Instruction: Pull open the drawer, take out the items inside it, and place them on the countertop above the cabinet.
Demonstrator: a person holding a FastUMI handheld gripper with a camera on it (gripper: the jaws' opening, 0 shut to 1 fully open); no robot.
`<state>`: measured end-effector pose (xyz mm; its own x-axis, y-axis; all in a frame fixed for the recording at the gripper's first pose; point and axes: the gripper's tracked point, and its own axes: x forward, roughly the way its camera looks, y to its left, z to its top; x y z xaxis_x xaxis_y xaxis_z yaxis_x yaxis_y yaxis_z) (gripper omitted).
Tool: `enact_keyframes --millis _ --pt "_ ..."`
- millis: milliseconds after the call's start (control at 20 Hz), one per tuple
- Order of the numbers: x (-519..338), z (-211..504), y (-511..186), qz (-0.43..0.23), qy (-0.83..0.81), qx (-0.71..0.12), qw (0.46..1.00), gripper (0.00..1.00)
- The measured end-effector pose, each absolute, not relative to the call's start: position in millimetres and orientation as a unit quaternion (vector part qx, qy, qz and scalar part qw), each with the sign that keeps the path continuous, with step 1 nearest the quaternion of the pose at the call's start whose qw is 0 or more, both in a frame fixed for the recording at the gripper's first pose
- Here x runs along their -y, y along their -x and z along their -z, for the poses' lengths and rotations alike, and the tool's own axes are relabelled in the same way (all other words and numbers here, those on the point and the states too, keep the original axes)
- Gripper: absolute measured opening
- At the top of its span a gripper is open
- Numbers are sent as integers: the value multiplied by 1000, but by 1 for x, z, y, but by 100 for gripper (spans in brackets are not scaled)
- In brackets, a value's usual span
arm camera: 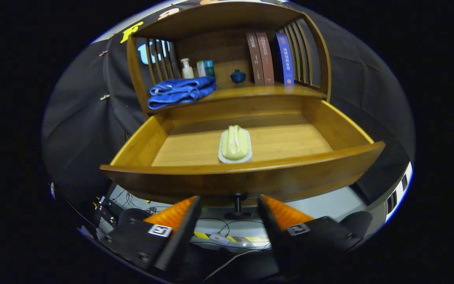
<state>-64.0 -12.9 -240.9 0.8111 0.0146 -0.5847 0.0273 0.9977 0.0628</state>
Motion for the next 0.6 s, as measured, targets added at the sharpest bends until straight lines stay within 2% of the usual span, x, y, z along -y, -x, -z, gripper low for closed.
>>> enact_keyframes --millis 100,300,600 --pt "14 201 58 10 -27 -260 965 100" --pt "4 152 7 -10 -18 -213 977 99" --pt "1 177 -66 -11 -7 -279 960 100"
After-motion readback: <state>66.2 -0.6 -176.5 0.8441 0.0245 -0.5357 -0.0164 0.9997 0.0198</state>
